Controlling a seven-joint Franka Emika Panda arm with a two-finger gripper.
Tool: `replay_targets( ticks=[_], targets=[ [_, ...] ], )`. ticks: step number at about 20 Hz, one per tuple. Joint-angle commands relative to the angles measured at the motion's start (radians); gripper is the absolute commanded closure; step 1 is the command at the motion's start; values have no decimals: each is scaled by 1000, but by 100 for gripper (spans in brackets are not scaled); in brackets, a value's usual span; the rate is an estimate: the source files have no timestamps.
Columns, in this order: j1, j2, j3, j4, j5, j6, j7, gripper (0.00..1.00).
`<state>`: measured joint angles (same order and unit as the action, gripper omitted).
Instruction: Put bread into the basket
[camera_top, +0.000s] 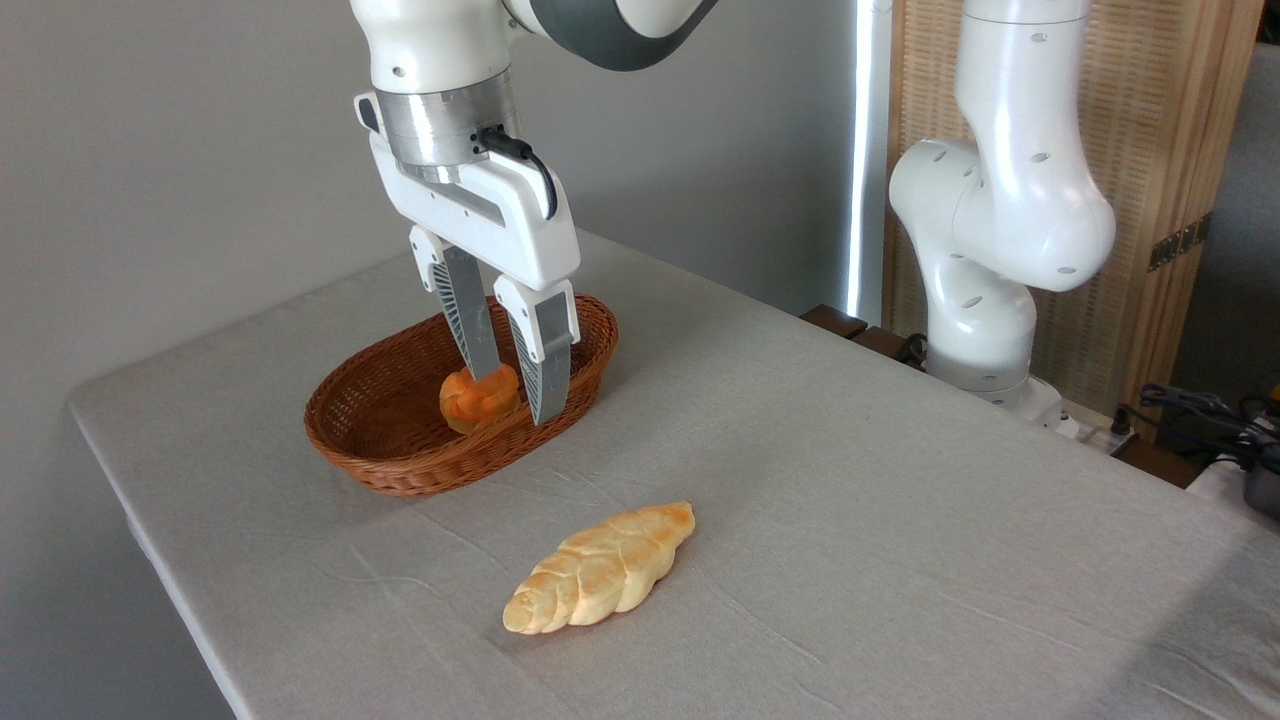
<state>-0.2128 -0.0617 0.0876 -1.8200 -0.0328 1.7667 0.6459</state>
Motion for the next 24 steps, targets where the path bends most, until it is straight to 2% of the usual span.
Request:
replay_targets(
  ticks=[1, 24],
  targets=[
    [-11, 13, 8, 22, 1, -47, 9, 0],
    [-10, 13, 11, 24, 1, -58, 17, 0]
  ],
)
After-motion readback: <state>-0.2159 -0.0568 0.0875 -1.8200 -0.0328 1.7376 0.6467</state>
